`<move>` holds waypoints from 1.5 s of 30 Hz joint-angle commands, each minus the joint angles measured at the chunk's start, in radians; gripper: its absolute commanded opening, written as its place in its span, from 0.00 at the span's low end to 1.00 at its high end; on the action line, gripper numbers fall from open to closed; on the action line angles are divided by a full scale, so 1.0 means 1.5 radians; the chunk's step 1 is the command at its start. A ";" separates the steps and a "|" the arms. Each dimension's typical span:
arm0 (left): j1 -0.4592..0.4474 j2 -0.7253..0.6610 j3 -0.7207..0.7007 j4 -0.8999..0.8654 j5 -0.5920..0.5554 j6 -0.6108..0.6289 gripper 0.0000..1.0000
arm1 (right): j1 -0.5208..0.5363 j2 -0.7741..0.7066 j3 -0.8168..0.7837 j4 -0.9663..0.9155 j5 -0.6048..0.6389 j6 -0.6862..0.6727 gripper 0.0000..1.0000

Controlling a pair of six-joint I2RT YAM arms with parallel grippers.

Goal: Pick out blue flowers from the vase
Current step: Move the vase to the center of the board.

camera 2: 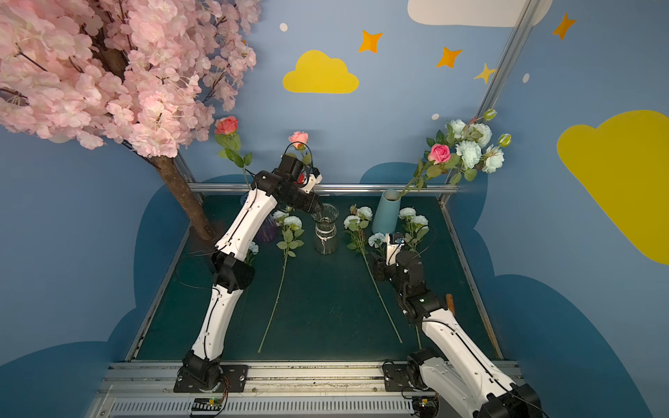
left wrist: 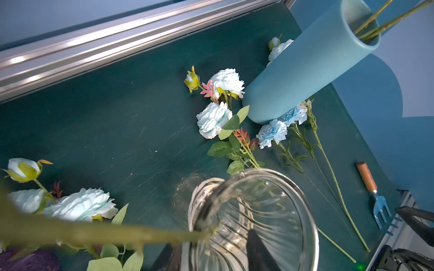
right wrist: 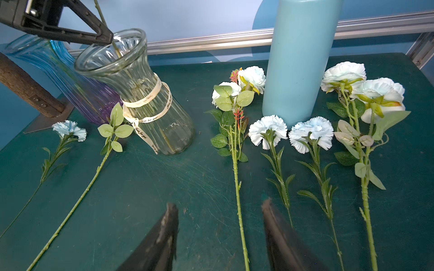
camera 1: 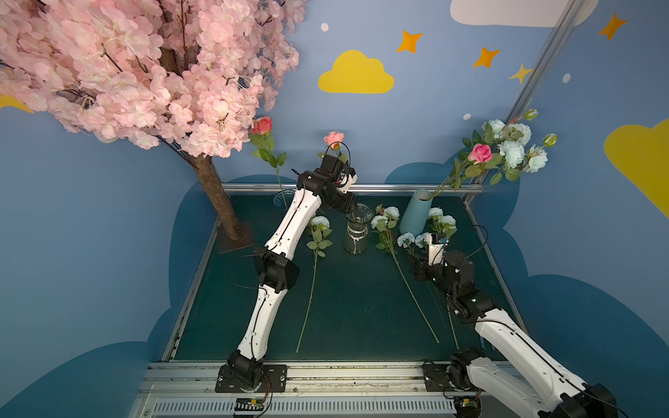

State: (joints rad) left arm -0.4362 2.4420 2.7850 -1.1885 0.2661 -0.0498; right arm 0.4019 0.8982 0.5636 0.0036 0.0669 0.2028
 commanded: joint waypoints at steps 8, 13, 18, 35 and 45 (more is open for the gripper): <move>-0.037 -0.068 -0.048 0.041 -0.083 0.027 0.60 | 0.000 -0.011 0.008 0.014 0.000 0.004 0.58; -0.073 -0.147 -0.121 0.093 -0.160 0.043 0.76 | 0.000 -0.018 0.004 0.015 0.002 0.004 0.59; -0.108 -0.285 -0.312 0.230 -0.222 0.048 0.84 | 0.000 -0.026 0.000 0.017 0.005 0.005 0.58; -0.184 -0.965 -1.347 0.925 -0.243 -0.094 0.91 | -0.022 0.041 0.233 -0.238 0.063 -0.054 0.62; -0.187 -0.944 -1.464 1.070 -0.258 -0.086 0.90 | -0.052 0.378 0.706 -0.530 0.046 -0.142 0.55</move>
State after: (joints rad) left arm -0.7143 1.0397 0.5793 0.2749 -0.1127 -0.1749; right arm 0.3340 1.3617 1.5040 -0.5724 0.1352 0.0498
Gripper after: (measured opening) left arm 0.904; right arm 0.552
